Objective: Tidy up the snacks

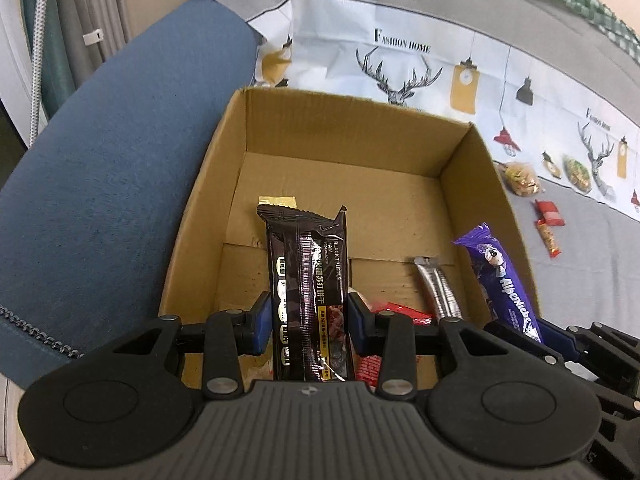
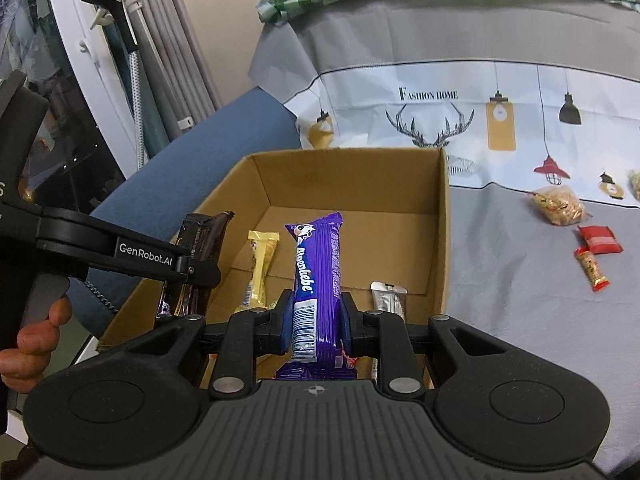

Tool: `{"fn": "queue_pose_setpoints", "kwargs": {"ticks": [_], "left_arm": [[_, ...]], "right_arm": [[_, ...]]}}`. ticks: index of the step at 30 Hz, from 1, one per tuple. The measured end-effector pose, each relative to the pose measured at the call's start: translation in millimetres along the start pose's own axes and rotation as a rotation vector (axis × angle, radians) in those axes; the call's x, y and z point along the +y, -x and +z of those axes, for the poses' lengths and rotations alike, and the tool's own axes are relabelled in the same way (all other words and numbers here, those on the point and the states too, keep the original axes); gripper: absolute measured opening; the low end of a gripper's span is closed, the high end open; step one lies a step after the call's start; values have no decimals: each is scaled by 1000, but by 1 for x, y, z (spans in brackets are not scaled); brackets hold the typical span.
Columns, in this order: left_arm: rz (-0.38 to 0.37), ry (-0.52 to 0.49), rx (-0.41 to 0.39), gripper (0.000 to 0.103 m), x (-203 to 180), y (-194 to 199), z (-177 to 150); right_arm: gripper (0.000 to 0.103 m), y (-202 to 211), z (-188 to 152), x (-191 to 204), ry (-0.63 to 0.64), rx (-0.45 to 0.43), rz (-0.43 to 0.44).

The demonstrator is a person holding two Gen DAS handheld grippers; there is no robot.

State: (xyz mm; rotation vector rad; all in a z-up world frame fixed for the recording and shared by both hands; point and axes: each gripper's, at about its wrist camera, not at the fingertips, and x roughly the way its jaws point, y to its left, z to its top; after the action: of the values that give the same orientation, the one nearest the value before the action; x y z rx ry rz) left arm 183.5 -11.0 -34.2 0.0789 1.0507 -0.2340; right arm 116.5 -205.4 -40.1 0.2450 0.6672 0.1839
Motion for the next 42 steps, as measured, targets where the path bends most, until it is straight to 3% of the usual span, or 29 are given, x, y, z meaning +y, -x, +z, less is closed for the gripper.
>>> {"fn": "queue_pose_setpoints", "kwargs": {"ticks": [7, 9, 10, 11, 12, 13, 15, 17, 22, 27, 34, 42], "left_arm": [[32, -7, 32, 43, 1, -22, 4], [39, -10, 33, 48, 1, -25, 5], [46, -13, 33, 69, 0, -27, 5], [62, -15, 36, 97, 0, -27, 7], [84, -10, 31, 103, 0, -25, 8], [105, -2, 11, 103, 1, -19, 7], [110, -6, 1, 103, 1, -11, 6], [102, -9, 28, 103, 1, -4, 2], [105, 8, 57, 103, -3, 26, -30], [110, 57, 58, 103, -5, 61, -70], [117, 76, -30, 103, -8, 102, -90], [105, 25, -110, 103, -30, 133, -108]], "right_arm": [[24, -20, 3, -5, 0, 19, -4], [24, -25, 5, -7, 2, 20, -7], [26, -28, 7, -8, 1, 23, -8], [26, -30, 8, -9, -3, 25, -12], [37, -32, 10, -11, -11, 26, -19], [49, -33, 12, -12, -21, 28, -23], [56, -31, 14, -14, -37, 25, -10], [72, -25, 13, -13, -35, 30, -5], [90, 4, 0, -1, -28, 84, 11], [94, 38, -14, 15, -8, 108, 37], [98, 87, -16, 30, 35, -5, -4], [102, 137, -33, 43, 105, -101, -25]]}}
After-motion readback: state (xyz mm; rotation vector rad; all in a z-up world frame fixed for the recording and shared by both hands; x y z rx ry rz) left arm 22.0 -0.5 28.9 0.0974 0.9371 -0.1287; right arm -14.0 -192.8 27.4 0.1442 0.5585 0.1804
